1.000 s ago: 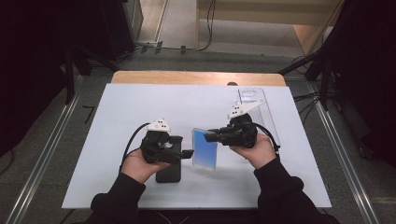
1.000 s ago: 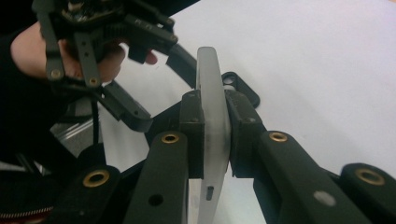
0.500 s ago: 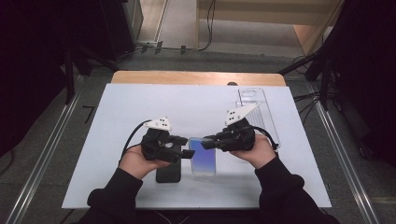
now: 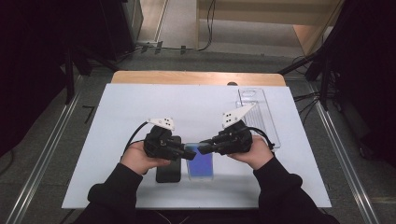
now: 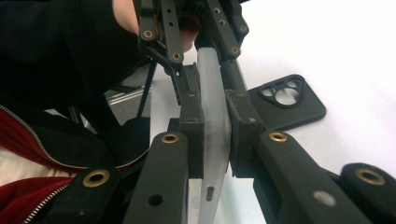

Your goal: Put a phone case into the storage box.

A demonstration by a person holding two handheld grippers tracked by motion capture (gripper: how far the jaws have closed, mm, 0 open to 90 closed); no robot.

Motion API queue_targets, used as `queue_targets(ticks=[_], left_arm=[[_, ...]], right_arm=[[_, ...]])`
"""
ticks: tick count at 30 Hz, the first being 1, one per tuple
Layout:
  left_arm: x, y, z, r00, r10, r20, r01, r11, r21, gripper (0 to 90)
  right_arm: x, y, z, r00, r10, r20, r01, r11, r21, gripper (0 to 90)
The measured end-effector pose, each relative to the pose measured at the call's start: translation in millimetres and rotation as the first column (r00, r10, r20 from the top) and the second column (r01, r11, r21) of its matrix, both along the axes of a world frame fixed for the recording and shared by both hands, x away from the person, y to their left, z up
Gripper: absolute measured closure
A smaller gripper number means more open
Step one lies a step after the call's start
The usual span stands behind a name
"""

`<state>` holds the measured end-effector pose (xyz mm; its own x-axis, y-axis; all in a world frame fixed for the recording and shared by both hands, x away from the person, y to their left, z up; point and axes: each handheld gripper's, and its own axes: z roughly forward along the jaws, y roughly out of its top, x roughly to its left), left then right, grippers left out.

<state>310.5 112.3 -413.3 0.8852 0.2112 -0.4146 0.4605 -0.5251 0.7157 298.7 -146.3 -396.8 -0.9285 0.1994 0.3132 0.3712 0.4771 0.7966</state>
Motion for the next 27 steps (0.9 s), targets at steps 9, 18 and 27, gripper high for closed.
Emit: queue_targets(ticks=[9,18,27], left_arm=[[-1.4,-0.4,4.3,0.9980,-0.059,0.022,0.059,0.9982,0.000,80.6],[0.7,5.0,7.9,0.9992,-0.006,0.039,0.005,0.9999,0.012,81.0],[6.1,16.9,14.9,0.9895,0.143,0.021,-0.144,0.9890,0.034,80.8]], right_arm=[[3.7,-0.9,-2.4,0.9993,0.016,-0.033,-0.015,1.000,0.025,76.6],[5.2,-4.3,0.3,0.9969,-0.066,-0.044,0.069,0.995,0.072,53.0],[7.9,-11.6,2.0,0.9781,-0.208,-0.006,0.208,0.973,0.096,29.3]])
